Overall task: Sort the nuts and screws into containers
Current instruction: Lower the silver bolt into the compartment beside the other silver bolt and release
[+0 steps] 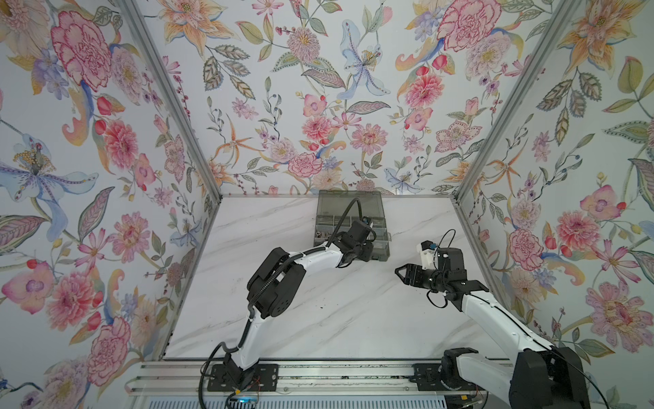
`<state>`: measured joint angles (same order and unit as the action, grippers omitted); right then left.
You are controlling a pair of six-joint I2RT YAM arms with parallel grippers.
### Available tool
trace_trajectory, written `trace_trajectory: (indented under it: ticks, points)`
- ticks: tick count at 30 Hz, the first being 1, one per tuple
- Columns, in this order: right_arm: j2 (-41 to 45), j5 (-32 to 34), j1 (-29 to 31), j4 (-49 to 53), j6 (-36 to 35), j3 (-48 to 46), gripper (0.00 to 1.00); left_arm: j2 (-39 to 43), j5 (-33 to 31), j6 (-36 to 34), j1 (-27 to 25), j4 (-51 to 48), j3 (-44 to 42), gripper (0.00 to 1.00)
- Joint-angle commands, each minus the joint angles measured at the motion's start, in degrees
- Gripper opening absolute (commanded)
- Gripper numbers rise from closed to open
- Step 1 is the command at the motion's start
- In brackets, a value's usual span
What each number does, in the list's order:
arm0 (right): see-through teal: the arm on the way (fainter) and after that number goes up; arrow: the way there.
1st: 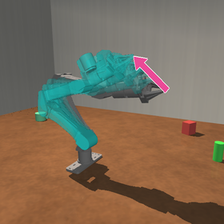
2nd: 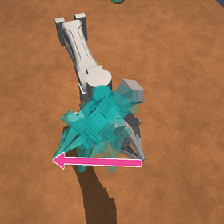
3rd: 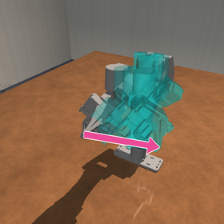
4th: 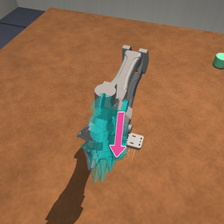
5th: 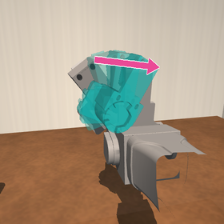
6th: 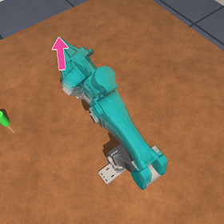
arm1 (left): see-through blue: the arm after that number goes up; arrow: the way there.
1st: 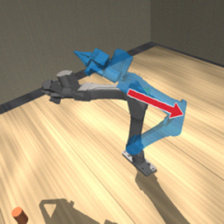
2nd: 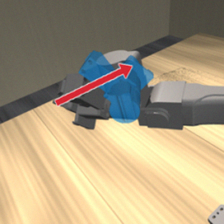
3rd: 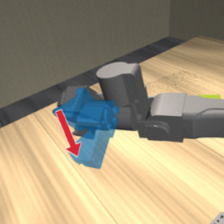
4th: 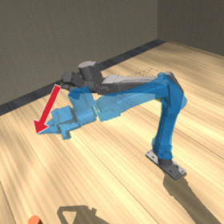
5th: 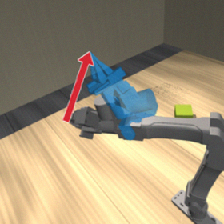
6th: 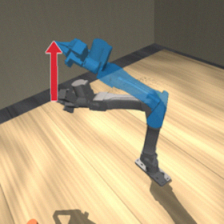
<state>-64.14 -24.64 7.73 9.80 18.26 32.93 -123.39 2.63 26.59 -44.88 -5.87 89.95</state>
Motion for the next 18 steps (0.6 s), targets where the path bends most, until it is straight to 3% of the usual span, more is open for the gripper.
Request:
trace_trajectory:
  ticks: [1, 14, 18]
  points:
    - [0.4, -0.3, -0.4, 0.9, -0.3, -0.3, 0.67, -0.5, -0.4, 0.4, 0.8, 0.0, 1.7, 0.39]
    - [0.6, -0.5, -0.7, 0.9, -0.5, -0.7, 0.68, 2.5, 0.2, 0.1, 0.8, -1.1, 1.2, 0.43]
    - [0.6, -0.5, -0.8, 0.9, -0.4, -0.8, 0.68, 5.4, -0.9, 0.2, 0.7, -1.9, -0.4, 0.57]
